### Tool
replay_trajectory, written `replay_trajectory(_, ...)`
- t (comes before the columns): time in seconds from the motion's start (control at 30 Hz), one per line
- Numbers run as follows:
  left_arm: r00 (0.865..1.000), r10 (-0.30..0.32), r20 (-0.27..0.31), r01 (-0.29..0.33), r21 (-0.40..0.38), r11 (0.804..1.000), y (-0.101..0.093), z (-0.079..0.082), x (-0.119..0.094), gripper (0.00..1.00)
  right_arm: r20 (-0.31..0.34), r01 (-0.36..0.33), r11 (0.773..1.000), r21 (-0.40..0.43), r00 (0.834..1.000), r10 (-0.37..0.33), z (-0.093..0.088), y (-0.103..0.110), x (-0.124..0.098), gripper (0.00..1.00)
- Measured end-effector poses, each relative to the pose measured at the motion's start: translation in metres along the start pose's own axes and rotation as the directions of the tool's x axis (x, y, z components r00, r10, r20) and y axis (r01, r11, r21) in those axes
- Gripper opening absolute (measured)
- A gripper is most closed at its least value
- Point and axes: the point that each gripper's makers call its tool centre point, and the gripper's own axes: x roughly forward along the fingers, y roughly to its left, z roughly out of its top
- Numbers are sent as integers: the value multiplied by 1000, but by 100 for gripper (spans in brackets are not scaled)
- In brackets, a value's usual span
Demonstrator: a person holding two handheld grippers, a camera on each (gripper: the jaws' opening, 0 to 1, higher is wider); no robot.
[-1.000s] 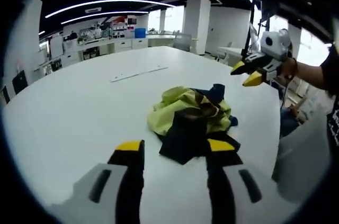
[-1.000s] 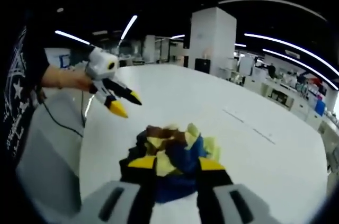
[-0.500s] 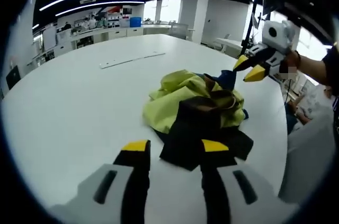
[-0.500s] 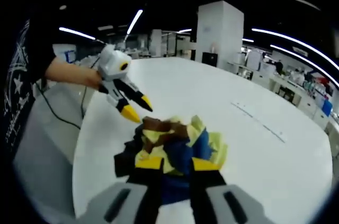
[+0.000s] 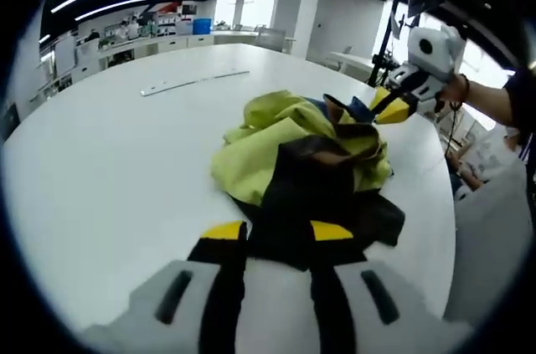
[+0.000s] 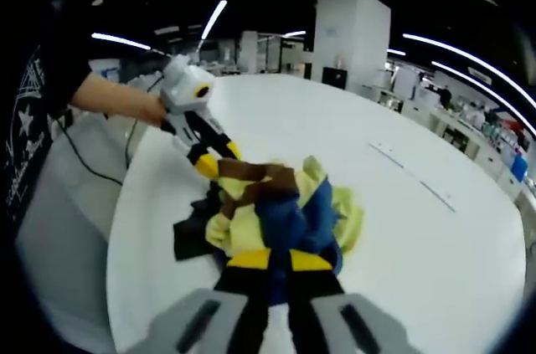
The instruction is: Fold the garment on the visible template until the final outline fits inside the template.
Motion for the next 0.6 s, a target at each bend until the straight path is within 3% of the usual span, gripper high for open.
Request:
replay_trajectory(0.27, 1000, -25, -4, 25, 9, 1000, 4, -2, 3, 24, -10, -1, 1000, -10, 1000, 1, -5, 4, 6, 0)
replay_trajectory(0.37, 999, -37, -11, 37, -11, 999, 12, -2, 3, 19, -17, 5, 1000, -15, 1000, -5, -6, 4, 6, 0)
replay_trajectory(0.6, 999, -35, -21, 35, 27, 999, 7, -2, 7, 11, -9, 18, 1000, 5, 1000, -18, -6, 4, 5, 0)
